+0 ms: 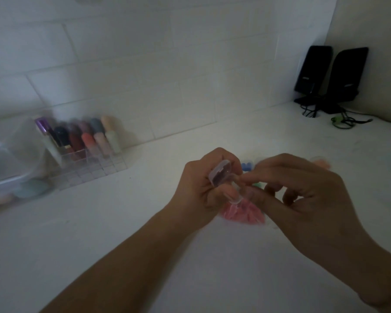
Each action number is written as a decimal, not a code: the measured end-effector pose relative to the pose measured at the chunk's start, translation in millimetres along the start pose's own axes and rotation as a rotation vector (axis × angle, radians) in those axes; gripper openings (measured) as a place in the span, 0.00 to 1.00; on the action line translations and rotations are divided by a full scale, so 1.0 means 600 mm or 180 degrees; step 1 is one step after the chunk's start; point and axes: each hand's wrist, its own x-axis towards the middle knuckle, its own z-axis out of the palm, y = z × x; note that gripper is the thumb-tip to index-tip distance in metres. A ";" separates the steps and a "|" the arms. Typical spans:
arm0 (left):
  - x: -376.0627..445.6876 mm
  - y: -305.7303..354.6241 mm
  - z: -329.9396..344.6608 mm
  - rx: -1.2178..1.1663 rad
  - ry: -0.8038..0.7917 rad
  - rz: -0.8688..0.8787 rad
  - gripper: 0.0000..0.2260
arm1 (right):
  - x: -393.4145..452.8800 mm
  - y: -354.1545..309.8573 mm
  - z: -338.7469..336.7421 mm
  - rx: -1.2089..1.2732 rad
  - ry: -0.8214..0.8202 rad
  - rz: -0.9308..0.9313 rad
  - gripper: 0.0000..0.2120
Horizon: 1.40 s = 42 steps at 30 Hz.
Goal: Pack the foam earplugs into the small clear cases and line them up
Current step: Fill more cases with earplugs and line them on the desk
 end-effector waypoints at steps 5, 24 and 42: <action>-0.001 0.007 0.003 -0.0136 -0.0038 -0.0200 0.26 | -0.002 -0.004 0.008 0.0258 -0.0171 0.0310 0.05; -0.005 0.042 0.007 0.1617 -0.1046 0.0127 0.48 | 0.015 -0.013 -0.018 0.2255 -0.0841 0.2287 0.14; -0.020 -0.021 -0.013 0.2613 -0.1788 0.0218 0.29 | 0.024 0.171 -0.194 0.1362 0.0313 0.2789 0.08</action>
